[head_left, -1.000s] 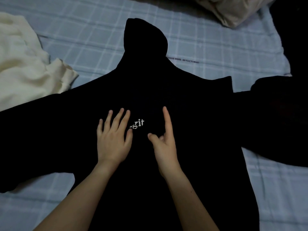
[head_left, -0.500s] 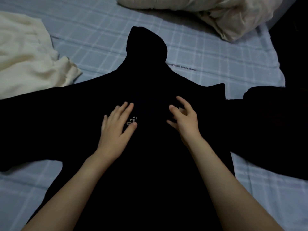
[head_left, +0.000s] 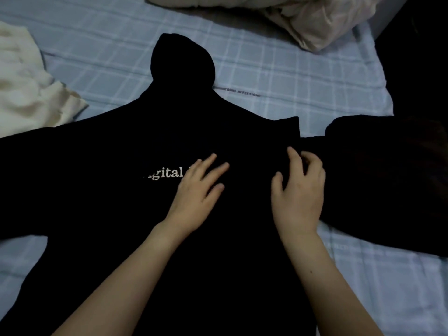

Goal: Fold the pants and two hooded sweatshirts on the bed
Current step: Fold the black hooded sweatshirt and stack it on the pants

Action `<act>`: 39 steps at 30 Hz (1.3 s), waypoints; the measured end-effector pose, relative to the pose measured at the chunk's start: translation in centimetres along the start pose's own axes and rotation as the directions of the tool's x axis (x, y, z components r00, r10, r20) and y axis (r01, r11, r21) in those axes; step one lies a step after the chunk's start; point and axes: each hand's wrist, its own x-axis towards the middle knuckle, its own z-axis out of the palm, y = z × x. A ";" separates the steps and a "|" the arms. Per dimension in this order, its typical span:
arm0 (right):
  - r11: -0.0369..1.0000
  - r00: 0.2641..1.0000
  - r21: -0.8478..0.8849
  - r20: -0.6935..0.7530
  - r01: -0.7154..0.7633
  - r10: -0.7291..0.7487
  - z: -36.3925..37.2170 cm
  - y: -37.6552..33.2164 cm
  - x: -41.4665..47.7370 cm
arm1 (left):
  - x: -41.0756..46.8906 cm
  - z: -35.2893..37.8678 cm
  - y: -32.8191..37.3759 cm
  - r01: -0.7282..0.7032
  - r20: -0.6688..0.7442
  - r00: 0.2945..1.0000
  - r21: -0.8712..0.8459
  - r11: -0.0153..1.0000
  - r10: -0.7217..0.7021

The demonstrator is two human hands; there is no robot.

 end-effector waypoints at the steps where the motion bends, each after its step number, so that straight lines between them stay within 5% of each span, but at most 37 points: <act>1: 0.995 0.996 -0.039 0.013 0.087 -0.087 0.5 -0.1 0.2 | 0.1 -0.3 0.1 0.089 -0.113 0.988 -0.126 0.988 -0.103; 3: 0.975 0.971 -0.125 0.177 0.183 -0.160 1.5 0.2 0.6 | 0.6 -0.7 0.4 0.302 -0.152 0.920 -0.315 0.900 -0.362; 5: 0.953 0.920 -0.224 0.377 0.205 -0.109 2.5 1.1 0.5 | 1.3 -0.9 1.1 0.407 -0.075 0.878 -0.401 0.821 -0.472; 8: 0.932 0.885 -0.277 0.458 0.236 -0.088 3.1 2.5 -0.2 | 2.2 -1.3 2.3 0.371 -0.052 0.869 -0.591 0.716 -0.493; 14: 0.931 0.896 -0.177 0.375 0.320 -0.237 2.8 -0.3 -0.4 | 0.0 -7.1 0.2 0.198 -0.293 0.853 -0.585 0.787 -0.432; 16: 0.912 0.832 -0.157 0.489 0.380 -0.262 3.4 -1.5 -0.9 | -1.3 -8.3 -1.3 0.253 -0.314 0.839 -0.497 0.830 -0.444; 19: 0.895 0.751 -0.170 0.620 0.412 -0.228 4.5 -1.8 -1.8 | -2.5 -7.9 -2.6 0.397 -0.158 0.867 -0.356 0.846 -0.473; 23: 0.971 0.875 -0.044 0.444 0.236 -0.192 4.1 -3.3 -0.2 | -2.8 -6.8 -3.2 0.293 -0.235 0.931 0.027 0.956 -0.278; 26: 0.995 0.863 -0.016 0.500 0.096 -0.075 5.0 -4.6 1.9 | -2.5 -6.3 -3.4 0.151 -0.110 0.986 0.325 0.933 -0.121; 29: 0.998 0.830 -0.043 0.558 0.041 -0.010 5.3 -5.4 2.6 | -2.4 -6.2 -3.9 0.131 0.034 0.986 0.425 0.896 -0.161; 32: 0.986 0.842 0.159 0.538 -0.055 -0.039 4.6 -4.8 3.0 | -2.4 -6.4 -3.8 0.123 0.070 0.982 0.483 0.867 -0.178; 37: 0.966 0.964 0.241 0.265 -0.093 0.027 1.7 -1.4 4.4 | -1.8 -5.4 -2.7 -0.019 0.028 1.000 0.556 0.831 0.004; 39: 0.972 0.953 0.184 0.289 -0.144 0.086 1.1 -0.1 4.5 | -1.0 -4.3 -2.1 -0.063 0.123 0.992 0.560 0.826 -0.008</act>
